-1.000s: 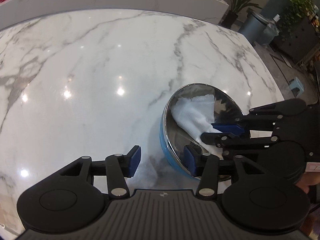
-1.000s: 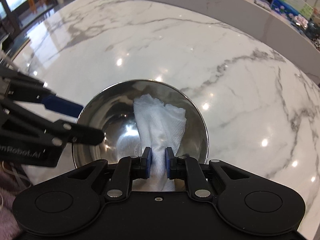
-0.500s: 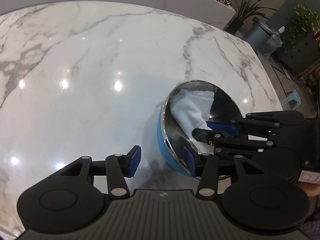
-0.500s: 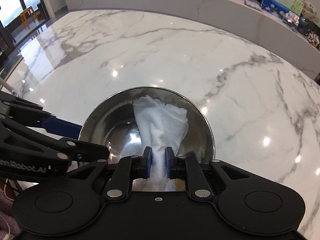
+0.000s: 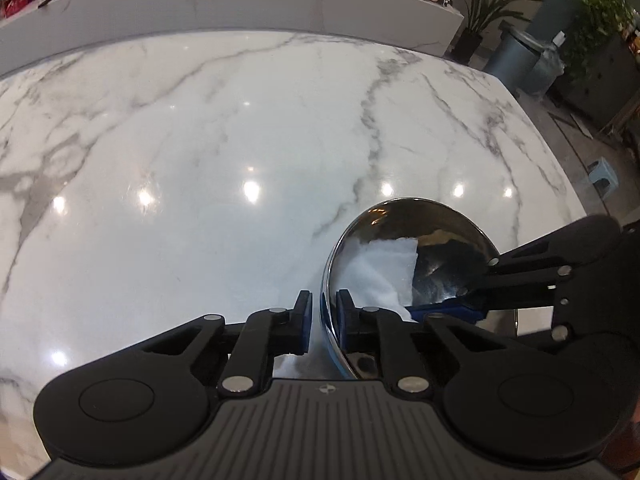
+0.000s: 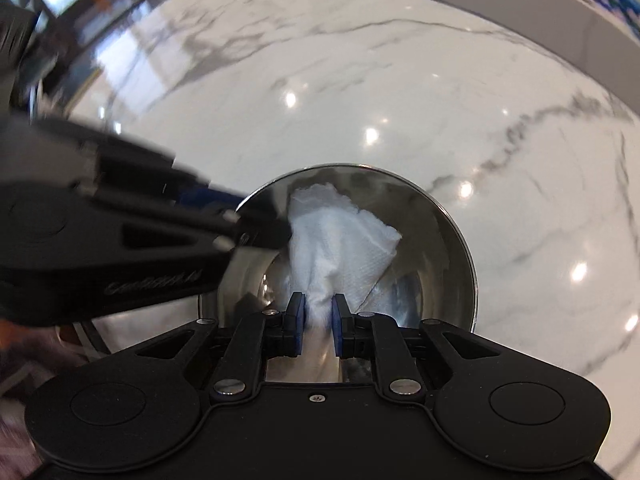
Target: Clean bowl
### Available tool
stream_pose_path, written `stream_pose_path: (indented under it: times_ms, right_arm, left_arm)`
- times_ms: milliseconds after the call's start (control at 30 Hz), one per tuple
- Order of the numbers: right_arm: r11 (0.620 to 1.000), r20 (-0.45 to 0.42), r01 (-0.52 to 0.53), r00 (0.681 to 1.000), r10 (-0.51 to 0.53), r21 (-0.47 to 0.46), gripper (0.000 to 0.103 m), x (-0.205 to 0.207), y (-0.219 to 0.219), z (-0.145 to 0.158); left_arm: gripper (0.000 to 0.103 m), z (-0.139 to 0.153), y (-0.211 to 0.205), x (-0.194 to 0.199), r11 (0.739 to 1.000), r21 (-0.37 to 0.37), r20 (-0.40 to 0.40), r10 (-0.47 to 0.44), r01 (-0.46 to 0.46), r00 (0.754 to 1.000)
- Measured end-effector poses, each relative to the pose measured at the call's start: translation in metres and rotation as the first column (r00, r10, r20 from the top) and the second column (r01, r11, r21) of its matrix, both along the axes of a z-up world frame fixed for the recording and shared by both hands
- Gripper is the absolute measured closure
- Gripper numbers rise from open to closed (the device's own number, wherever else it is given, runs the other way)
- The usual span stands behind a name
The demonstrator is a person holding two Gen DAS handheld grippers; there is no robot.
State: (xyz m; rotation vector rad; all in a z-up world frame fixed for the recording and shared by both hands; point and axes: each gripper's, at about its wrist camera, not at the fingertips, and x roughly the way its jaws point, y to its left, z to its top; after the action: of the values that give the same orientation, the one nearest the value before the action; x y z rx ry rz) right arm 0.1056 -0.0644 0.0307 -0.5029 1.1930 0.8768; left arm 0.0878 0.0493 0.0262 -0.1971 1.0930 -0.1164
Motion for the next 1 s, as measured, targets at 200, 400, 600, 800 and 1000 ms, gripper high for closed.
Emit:
stream_pose_path:
  times_ms: [200,400,600,800,1000]
  right_arm:
    - [0.979,0.126,-0.121,0.982,0.142,-0.164,0.091,-0.018,0.009,0.003]
    - [0.952,0.253,-0.133,0.945,0.205,-0.276,0.091,-0.033,0.010,0.001]
    - [0.979,0.208,-0.073,0.972,0.113,-0.191,0.091,-0.022,-0.002,0.003]
    - [0.994,0.150,-0.007,0.988,0.024,-0.108,0.091,-0.011,-0.013,0.005]
    - [0.997,0.132,0.016,0.991,-0.006,-0.078,0.091,-0.013,-0.017,0.006]
  left_arm:
    - [0.091,0.001,-0.003,0.000,0.999,0.041,0.008,-0.024,0.024,1.000]
    - [0.090,0.000,-0.002,0.002,0.999,0.039,0.006,-0.024,0.024,1.000]
    - [0.085,0.002,0.004,-0.002,1.000,-0.010,-0.010,0.005,-0.006,1.000]
    - [0.072,0.003,0.005,-0.013,0.997,-0.072,-0.049,0.002,-0.006,0.999]
    - [0.072,-0.002,-0.006,-0.019,0.994,-0.096,-0.082,-0.052,0.044,0.995]
